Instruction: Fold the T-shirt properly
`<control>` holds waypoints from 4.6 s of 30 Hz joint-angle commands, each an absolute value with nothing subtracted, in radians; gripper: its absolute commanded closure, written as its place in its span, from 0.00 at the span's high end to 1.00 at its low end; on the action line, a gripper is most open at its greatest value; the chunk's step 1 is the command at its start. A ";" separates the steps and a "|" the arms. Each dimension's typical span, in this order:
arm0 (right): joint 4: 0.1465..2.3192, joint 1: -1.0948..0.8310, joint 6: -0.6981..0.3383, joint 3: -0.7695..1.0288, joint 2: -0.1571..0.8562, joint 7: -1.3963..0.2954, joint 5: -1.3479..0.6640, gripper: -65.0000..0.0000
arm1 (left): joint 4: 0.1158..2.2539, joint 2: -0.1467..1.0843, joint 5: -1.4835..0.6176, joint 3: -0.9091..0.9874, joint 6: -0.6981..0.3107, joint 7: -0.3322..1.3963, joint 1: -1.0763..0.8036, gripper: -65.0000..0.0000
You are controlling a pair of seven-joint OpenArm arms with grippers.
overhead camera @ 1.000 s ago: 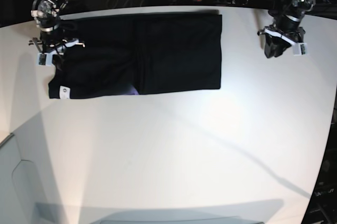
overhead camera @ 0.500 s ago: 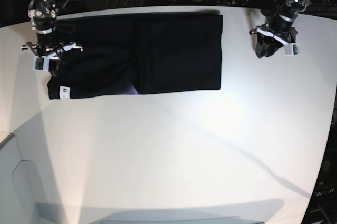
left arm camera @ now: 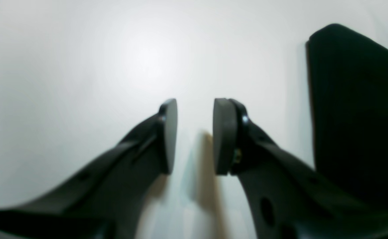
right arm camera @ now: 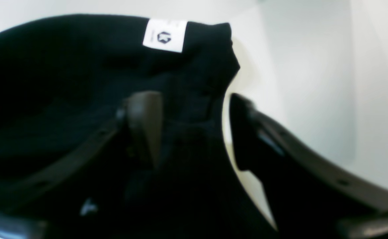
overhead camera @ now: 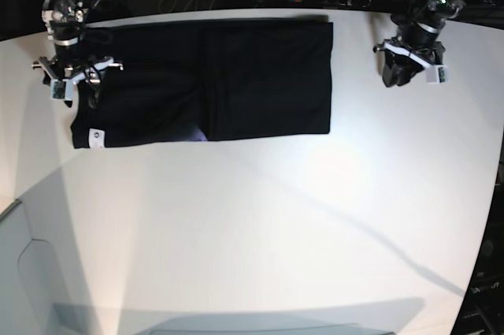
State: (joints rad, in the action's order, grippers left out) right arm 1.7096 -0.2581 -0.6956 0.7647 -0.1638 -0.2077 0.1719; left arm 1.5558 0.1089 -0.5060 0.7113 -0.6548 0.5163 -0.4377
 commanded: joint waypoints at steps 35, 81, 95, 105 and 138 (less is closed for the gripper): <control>1.500 -0.170 -0.698 0.802 -0.128 -0.421 0.154 0.55 | 1.581 0.119 -0.522 0.717 -0.659 0.492 -0.446 0.27; 2.015 -0.337 -0.698 0.515 -0.157 -0.423 0.047 0.00 | 1.422 0.116 -0.521 0.367 -0.645 0.492 -0.294 0.27; 2.020 -0.387 -0.698 0.130 -0.157 -0.423 0.024 0.00 | 1.411 0.114 -0.521 0.325 -0.644 0.492 -0.272 0.27; 1.968 -0.374 -0.698 -0.137 -0.157 -0.423 0.099 0.00 | 1.412 0.116 -0.522 0.325 -0.538 0.492 -0.272 0.27; 1.690 -0.225 -0.698 -0.447 -0.157 -0.423 0.111 0.00 | 1.425 0.125 -0.529 0.334 -0.529 0.492 -0.283 0.27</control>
State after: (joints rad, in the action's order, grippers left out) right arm 1.6733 -0.2356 -0.6991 -0.4435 -0.1444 -0.4538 0.1345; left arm 1.4197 0.1192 -0.5522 0.3325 -0.5423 0.4553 -0.2733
